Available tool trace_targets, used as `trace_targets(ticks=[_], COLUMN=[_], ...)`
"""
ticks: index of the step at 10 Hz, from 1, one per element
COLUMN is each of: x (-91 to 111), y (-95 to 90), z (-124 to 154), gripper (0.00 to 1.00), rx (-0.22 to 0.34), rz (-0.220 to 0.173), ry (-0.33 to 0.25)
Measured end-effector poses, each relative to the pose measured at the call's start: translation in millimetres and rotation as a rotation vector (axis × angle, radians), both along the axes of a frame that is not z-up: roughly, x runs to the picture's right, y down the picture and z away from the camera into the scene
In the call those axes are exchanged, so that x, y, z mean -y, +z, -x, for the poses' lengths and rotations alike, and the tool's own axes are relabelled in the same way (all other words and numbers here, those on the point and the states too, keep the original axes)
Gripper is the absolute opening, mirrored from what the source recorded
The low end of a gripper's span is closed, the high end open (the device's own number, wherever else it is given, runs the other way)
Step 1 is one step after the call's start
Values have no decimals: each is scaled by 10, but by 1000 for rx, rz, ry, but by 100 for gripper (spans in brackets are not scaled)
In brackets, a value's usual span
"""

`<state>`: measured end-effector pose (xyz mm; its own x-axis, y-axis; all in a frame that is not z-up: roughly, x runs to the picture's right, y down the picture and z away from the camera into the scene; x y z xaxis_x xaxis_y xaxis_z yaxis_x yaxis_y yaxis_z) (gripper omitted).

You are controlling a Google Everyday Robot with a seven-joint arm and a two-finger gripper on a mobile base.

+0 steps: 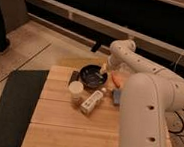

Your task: Drag the ceramic bowl in a circle

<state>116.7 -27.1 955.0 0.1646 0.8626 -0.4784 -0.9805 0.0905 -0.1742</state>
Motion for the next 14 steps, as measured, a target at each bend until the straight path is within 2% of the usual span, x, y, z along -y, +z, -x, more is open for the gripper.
trace_targets(ticks=[2,4,5,6,8,9,11,13,14], x=[-129,-349,-442,-478,-462,-429,-388,-287,-266], y=[99,270,343,391,446,470,477,453,408], z=[78,133,132,141,160,165,179,143,70], gripper=[65,65,62,53,34,21,3,0,0], rx=[3,-16,-24,-23,-22,-25,-28,-50,-78], rz=[42,109,139,152,155,149,141,124,127], ry=[-35,-72,-87,-96,-113,-118,-122,-143,-156])
